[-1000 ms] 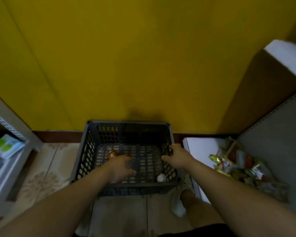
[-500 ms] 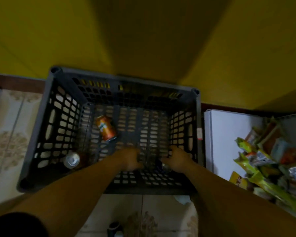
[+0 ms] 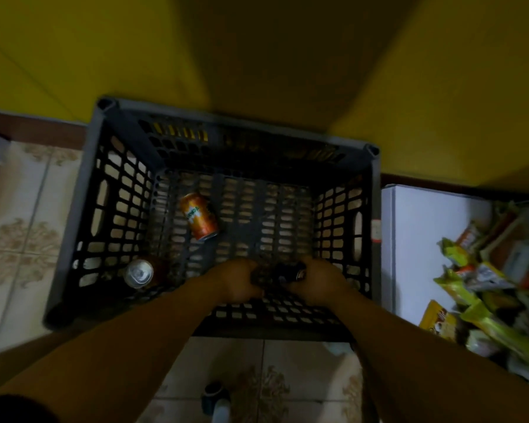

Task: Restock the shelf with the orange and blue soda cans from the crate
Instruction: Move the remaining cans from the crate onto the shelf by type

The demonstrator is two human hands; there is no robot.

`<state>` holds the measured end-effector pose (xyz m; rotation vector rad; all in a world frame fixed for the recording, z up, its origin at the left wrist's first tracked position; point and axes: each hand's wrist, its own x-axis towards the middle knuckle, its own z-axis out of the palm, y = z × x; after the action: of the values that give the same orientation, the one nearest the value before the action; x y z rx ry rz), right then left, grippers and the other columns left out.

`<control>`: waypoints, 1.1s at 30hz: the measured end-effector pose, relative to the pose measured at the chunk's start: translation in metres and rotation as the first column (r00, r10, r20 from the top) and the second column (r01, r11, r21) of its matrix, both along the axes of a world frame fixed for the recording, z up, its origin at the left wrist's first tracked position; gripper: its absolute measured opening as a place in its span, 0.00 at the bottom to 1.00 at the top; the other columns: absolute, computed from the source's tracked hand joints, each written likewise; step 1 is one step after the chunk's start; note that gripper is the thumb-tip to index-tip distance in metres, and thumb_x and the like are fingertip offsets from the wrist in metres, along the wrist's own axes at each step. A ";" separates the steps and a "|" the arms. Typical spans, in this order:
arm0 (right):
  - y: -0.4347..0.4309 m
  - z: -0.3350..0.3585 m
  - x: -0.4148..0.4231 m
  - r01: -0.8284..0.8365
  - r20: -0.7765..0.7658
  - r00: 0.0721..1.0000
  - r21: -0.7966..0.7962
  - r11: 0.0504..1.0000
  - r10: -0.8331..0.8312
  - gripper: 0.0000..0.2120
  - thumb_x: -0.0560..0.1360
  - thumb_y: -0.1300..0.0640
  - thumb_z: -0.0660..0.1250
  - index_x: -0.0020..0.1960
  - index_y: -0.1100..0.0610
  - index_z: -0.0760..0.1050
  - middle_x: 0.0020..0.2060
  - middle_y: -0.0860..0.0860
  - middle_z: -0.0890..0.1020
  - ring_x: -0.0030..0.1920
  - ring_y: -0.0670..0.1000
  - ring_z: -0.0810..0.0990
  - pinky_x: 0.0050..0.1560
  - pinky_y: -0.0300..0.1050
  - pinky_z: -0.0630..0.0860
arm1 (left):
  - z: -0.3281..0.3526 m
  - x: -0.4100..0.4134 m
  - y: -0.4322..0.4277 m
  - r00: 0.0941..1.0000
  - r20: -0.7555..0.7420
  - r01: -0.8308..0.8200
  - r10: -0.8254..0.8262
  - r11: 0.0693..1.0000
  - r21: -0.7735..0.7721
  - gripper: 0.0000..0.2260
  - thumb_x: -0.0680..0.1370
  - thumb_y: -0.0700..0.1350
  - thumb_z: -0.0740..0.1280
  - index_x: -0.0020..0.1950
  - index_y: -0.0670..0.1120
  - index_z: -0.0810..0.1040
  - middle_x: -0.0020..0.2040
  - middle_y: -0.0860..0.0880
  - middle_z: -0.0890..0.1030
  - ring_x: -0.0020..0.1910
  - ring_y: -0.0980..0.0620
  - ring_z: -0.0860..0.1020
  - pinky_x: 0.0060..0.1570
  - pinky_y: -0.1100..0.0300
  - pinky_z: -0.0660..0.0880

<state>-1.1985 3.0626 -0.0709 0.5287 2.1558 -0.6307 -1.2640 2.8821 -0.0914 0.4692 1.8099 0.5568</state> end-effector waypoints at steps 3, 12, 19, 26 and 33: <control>-0.007 0.060 -0.001 0.108 -0.162 0.978 -0.130 0.986 -0.128 0.25 0.71 0.53 0.74 0.66 0.54 0.72 0.58 0.51 0.77 0.53 0.49 0.75 0.49 0.37 0.70 | 0.040 0.002 -0.002 0.993 -0.118 -0.015 0.026 0.996 0.090 0.30 0.71 0.45 0.74 0.71 0.47 0.67 0.68 0.46 0.71 0.66 0.48 0.70 0.64 0.59 0.68; -0.031 0.247 0.052 0.409 -0.551 0.504 -0.527 0.745 -0.666 0.18 0.77 0.52 0.67 0.65 0.45 0.69 0.57 0.48 0.76 0.54 0.49 0.79 0.46 0.41 0.81 | 0.230 0.038 -0.008 0.906 -0.201 -0.225 0.372 0.827 0.514 0.36 0.67 0.40 0.78 0.71 0.51 0.66 0.64 0.53 0.70 0.62 0.54 0.74 0.58 0.65 0.73; -0.046 0.398 0.110 0.219 -0.560 0.134 -0.788 0.576 -0.818 0.14 0.79 0.57 0.63 0.64 0.50 0.68 0.51 0.47 0.79 0.46 0.42 0.81 0.39 0.36 0.78 | 0.384 0.101 -0.001 0.844 -0.024 -0.331 0.536 0.555 0.763 0.25 0.70 0.40 0.75 0.64 0.52 0.71 0.57 0.53 0.79 0.53 0.57 0.78 0.48 0.65 0.76; -0.047 0.483 0.179 0.173 -0.632 -0.100 -0.772 0.612 -0.768 0.13 0.79 0.52 0.63 0.63 0.51 0.71 0.50 0.45 0.81 0.45 0.40 0.82 0.41 0.36 0.78 | 0.473 0.167 0.018 0.873 0.127 -0.344 0.471 0.408 0.846 0.29 0.68 0.46 0.75 0.67 0.49 0.70 0.58 0.48 0.80 0.57 0.49 0.79 0.55 0.51 0.77; -0.025 0.518 0.256 0.192 -0.713 -0.061 -0.695 0.693 -0.698 0.17 0.76 0.52 0.68 0.64 0.48 0.72 0.53 0.49 0.82 0.48 0.44 0.83 0.42 0.37 0.78 | 0.514 0.218 0.045 0.942 -0.001 -0.152 0.335 0.431 0.890 0.28 0.69 0.37 0.74 0.65 0.55 0.69 0.55 0.50 0.80 0.52 0.53 0.81 0.51 0.55 0.79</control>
<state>-0.9427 3.0377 0.4467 0.7524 2.8311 -2.4375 -1.0460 2.9268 0.4230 0.9857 1.6284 1.7725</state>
